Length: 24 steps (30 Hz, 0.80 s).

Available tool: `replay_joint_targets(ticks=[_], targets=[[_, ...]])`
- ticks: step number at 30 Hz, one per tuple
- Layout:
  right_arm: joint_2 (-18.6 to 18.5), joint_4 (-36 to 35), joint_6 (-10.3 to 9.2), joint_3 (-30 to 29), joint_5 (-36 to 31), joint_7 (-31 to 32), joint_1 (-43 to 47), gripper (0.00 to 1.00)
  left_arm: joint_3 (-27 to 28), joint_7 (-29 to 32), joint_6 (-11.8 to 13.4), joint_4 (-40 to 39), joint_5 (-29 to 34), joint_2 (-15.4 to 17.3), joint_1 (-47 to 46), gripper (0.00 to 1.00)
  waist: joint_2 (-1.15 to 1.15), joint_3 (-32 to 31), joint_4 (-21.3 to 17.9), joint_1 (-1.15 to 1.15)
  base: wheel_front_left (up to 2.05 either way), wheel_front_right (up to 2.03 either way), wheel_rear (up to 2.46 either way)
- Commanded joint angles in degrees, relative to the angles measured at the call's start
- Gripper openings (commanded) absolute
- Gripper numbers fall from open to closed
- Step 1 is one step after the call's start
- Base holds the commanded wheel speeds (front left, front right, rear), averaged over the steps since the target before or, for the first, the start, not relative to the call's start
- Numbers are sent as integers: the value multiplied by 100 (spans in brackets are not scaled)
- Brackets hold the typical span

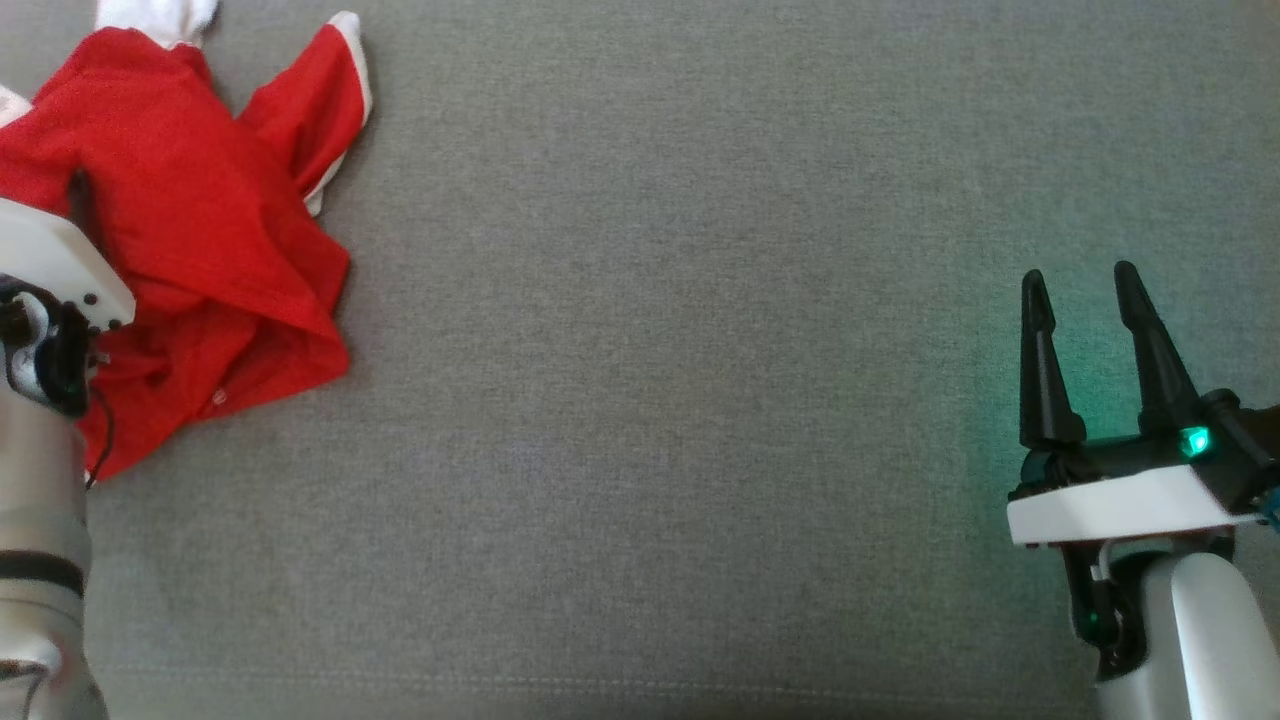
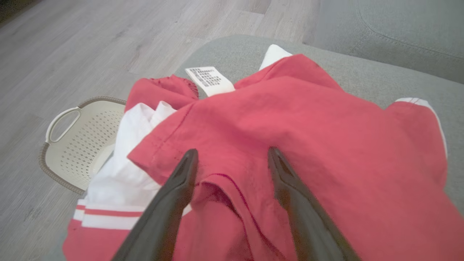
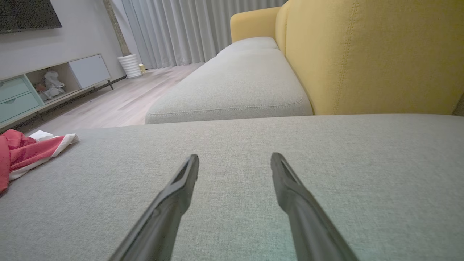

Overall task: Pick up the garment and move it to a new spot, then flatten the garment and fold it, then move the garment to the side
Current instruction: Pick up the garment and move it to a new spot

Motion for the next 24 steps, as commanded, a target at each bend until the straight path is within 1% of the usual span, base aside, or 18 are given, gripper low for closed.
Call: replay_joint_targets(ticks=[1,2,4,7,8,11,14,18,24], targets=[[-36,-211,-5,110,41,-9,-123,100,110,-43,38,-5,48,408,-284,2,0,39,-42,0,0,0,0],[-36,-210,-5,103,42,-14,-128,100,96,-45,43,82,52,417,-323,0,0,45,-48,0,0,0,0],[-36,-202,-5,89,46,-22,-138,100,64,-68,43,228,61,426,-391,0,0,50,-53,0,0,0,0],[-36,-150,-5,80,70,-52,-151,100,16,-340,62,310,100,460,-486,0,0,11,-49,0,0,0,0],[-36,-150,-5,80,70,-52,-151,100,16,-340,62,310,100,460,-486,0,0,11,-49,0,0,0,0],[-36,-61,-5,98,121,-99,-151,100,-19,-756,56,284,118,454,-573,0,0,-117,-36,0,0,0,0],[-36,72,-5,142,188,-164,-151,100,-58,-1208,-54,190,107,414,-622,0,0,-333,-43,0,0,0,0],[-36,279,-5,163,312,-261,-114,100,-200,-1587,-230,-121,151,327,-630,0,0,-696,-57,0,0,0,0],[-36,552,-5,227,484,-383,-51,100,-462,-1734,-373,-1055,213,85,-465,0,0,-1210,-132,0,0,0,0]])
